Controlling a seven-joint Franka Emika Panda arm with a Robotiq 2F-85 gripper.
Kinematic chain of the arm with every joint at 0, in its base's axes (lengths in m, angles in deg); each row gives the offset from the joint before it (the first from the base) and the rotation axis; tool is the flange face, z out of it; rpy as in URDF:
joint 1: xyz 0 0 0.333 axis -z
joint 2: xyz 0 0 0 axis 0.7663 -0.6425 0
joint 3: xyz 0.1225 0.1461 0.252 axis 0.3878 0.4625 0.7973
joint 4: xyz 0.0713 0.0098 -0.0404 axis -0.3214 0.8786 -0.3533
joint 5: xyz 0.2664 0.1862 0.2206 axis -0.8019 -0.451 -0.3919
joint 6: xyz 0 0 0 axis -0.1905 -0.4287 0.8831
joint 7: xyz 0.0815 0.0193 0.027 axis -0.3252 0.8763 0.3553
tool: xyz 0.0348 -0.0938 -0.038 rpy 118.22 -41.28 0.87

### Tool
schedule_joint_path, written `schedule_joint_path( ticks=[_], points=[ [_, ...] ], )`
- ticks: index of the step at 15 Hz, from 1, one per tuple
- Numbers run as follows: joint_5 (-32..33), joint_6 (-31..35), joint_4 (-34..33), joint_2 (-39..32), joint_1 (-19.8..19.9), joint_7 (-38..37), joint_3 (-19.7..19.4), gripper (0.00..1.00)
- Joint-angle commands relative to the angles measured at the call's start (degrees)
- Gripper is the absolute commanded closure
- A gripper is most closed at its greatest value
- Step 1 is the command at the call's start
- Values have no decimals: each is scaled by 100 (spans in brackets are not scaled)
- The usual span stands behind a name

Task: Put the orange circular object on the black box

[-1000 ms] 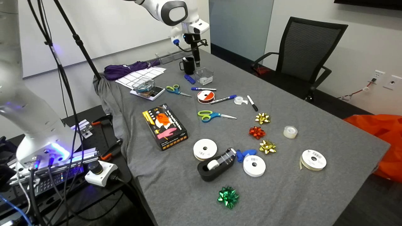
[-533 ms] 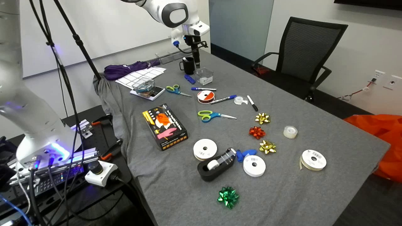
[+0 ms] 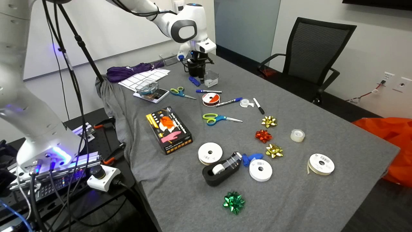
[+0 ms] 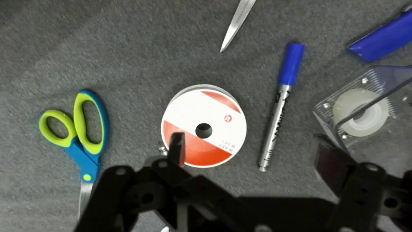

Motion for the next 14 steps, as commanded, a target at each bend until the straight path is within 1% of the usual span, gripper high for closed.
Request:
schedule_joint_path(
  ticks=[1, 3, 9, 12, 14],
  points=[
    [-57, 110, -122, -264, -62, -214, -128, 0],
    [-63, 212, -133, -372, -11, -237, -152, 0],
    [-293, 1173, 90, -614, 406, 363, -90, 0],
    [-386, 1464, 128, -774, 567, 726, -91, 0],
    [-445, 1579, 181, -840, 725, 1087, -1, 0]
  ],
)
